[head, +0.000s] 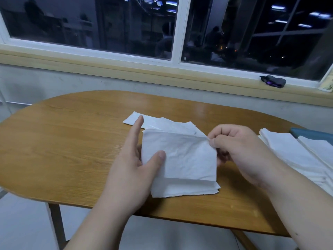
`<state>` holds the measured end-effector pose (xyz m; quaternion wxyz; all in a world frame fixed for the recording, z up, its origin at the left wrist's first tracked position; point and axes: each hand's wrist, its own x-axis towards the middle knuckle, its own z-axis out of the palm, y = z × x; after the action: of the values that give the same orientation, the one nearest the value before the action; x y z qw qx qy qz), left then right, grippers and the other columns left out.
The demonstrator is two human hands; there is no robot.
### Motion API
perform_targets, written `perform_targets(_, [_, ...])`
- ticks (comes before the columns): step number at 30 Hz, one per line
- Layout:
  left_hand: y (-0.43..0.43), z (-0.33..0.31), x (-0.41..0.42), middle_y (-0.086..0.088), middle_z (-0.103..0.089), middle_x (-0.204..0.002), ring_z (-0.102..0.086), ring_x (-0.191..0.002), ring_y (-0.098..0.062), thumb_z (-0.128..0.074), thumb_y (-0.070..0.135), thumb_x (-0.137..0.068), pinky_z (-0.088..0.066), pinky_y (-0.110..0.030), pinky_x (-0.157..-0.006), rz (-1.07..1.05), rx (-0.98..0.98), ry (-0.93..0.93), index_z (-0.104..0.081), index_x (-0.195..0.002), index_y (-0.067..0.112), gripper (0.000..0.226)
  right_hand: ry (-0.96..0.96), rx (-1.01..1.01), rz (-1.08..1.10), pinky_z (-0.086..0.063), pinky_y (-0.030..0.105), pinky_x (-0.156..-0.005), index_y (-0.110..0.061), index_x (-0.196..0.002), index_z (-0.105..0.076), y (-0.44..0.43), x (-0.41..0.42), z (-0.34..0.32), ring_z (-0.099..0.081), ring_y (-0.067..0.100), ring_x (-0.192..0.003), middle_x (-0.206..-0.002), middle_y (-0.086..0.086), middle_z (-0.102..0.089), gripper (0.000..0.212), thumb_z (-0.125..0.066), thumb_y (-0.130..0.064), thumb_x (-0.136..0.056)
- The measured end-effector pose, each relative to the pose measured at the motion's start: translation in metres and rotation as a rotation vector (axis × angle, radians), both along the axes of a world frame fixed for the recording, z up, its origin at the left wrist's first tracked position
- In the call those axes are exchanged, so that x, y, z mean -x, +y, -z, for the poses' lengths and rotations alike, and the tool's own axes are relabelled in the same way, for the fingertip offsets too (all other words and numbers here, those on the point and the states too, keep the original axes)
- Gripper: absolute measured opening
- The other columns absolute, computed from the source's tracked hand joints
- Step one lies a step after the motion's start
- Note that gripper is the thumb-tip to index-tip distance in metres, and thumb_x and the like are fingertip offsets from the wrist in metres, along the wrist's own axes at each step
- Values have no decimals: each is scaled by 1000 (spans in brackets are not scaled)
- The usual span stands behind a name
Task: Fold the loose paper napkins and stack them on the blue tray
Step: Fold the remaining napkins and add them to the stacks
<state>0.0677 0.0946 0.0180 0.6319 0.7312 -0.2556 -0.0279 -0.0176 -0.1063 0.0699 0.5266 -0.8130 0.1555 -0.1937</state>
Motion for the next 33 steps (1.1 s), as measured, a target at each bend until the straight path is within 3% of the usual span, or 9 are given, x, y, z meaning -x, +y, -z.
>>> perform_targets(2, [-1,0,0,20,-72,-103,-68,-93,-3,-66,28,-89,-51,-32,-84,5,-21,20,-19,-124,81,79,31,-73,-20,-38,35,-55,-13,-104,-69,-2,2,10,-52,19,-50,-62,6,-62,14,-61,-11,-92])
perform_targets(4, [-3,3,0,9,-72,-92,-67,-81,-11,-65,29,-90,-50,-33,-73,-13,-78,26,-16,-124,82,80,78,-4,-74,-41,33,-59,-40,-129,-55,0,5,21,-55,16,-56,-67,0,-65,44,-70,-24,-90])
perform_targets(8, [-5,7,-3,-7,-61,-77,-51,-59,-12,-62,29,-91,-42,-13,-59,-8,-203,7,-31,-128,76,67,80,261,-54,-52,37,-72,-68,-128,-45,4,7,41,-64,28,-78,-90,5,-69,65,-68,-19,-92])
perform_targets(10, [-4,8,-5,15,-60,-77,-50,-64,1,-61,27,-92,-38,-3,-63,48,-272,-39,-53,-104,73,47,28,249,-14,-51,43,-88,-65,-113,-61,3,7,49,-66,26,-97,-105,4,-73,49,-64,-20,-95])
perform_targets(12, [-3,12,-7,35,-65,-83,-55,-78,16,-62,29,-92,-37,2,-66,69,-350,-48,-67,-85,58,30,-5,288,5,-51,24,-90,-54,-99,-71,3,7,53,-64,-1,-103,-109,-22,-72,36,-62,-19,-96])
perform_targets(16, [-2,20,-14,37,-65,-77,-55,-79,20,-65,31,-89,-36,1,-60,41,-391,-36,-74,-92,41,13,21,330,21,-37,0,-79,-43,-97,-73,1,5,61,-56,-19,-101,-99,-43,-63,24,-61,-21,-96])
perform_targets(25, [-1,20,-12,25,-63,-71,-57,-69,11,-67,33,-84,-36,-8,-53,17,-492,-53,-73,-91,42,13,112,522,44,-34,1,-77,-33,-108,-74,-7,1,76,-53,-12,-100,-91,-26,-65,23,-55,-24,-99])
perform_targets(29, [-3,21,-9,18,-60,-84,-56,-88,1,-66,35,-83,-46,-23,-81,18,-565,-130,-72,-94,44,15,199,654,37,-37,11,-86,-33,-113,-72,-7,-1,79,-50,-3,-103,-93,-20,-60,24,-52,-27,-100])
perform_targets(33, [-4,20,-9,15,-50,-93,-39,-101,3,-65,41,-86,-35,-30,-98,7,-631,-211,-70,-96,46,12,179,814,67,-31,24,-104,-40,-114,-70,-5,1,73,-32,1,-119,-121,-21,-46,28,-53,-24,-99])
